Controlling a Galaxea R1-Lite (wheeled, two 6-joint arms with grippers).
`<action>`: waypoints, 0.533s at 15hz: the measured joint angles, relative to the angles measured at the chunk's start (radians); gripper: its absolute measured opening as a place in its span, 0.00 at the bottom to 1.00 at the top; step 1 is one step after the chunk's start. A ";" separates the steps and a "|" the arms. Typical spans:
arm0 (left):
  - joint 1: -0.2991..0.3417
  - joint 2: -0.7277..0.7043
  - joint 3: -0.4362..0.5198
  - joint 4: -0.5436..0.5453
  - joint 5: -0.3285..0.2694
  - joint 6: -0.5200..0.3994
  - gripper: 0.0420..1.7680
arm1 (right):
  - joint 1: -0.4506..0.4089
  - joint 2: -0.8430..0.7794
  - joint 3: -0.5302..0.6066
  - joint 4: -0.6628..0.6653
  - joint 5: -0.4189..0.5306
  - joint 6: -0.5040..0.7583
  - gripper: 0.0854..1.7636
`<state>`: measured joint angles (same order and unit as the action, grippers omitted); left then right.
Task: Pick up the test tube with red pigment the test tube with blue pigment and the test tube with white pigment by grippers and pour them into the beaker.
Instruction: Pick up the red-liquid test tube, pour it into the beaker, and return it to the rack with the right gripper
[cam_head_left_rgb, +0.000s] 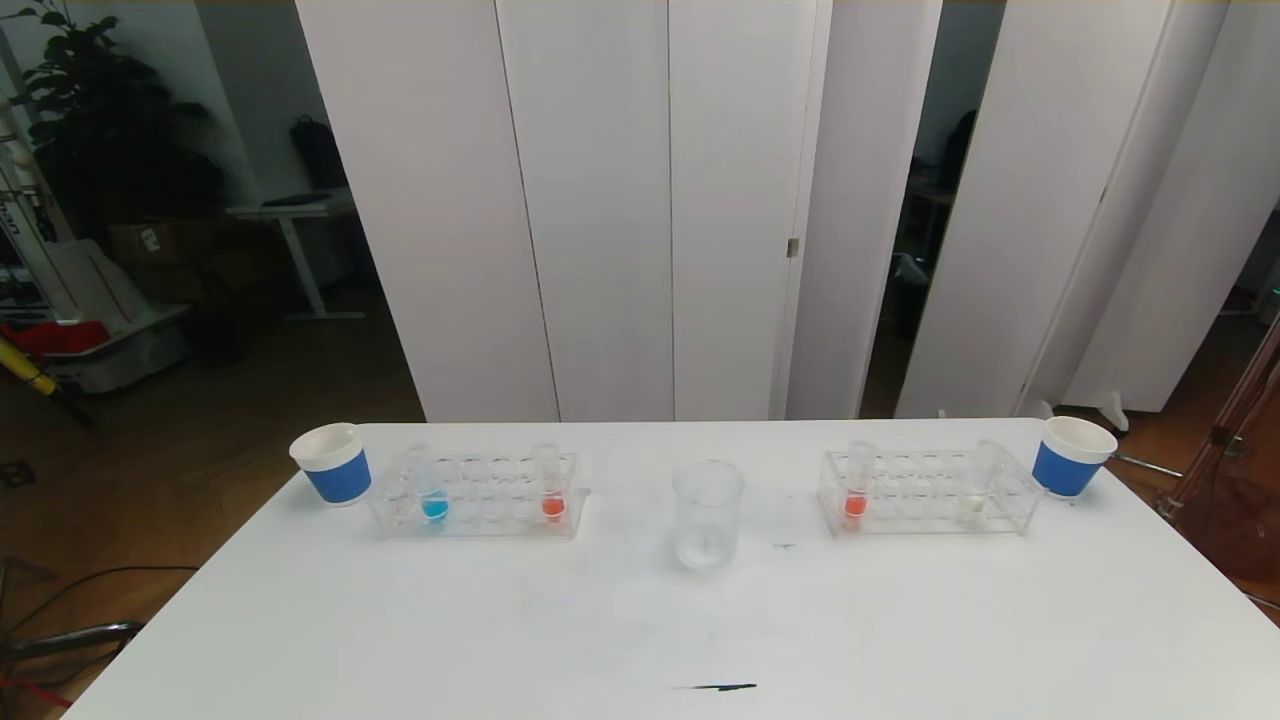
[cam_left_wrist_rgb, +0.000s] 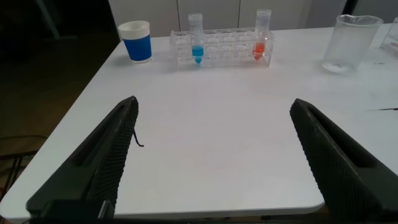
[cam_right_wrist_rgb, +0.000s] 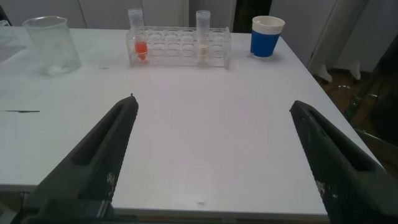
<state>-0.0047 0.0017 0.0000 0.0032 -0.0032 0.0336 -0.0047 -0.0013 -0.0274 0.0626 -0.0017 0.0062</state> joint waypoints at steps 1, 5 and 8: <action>0.000 0.000 0.000 0.000 0.000 0.000 0.99 | 0.000 0.000 0.000 0.000 0.000 0.000 0.99; 0.000 0.000 0.000 0.000 0.000 0.000 0.99 | 0.000 0.000 0.000 0.000 0.000 0.000 0.99; 0.000 0.000 0.000 0.000 0.000 0.000 0.99 | 0.000 0.000 0.000 0.000 0.000 0.000 0.99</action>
<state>-0.0047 0.0017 0.0000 0.0032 -0.0032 0.0336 -0.0047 -0.0013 -0.0274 0.0626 -0.0013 0.0057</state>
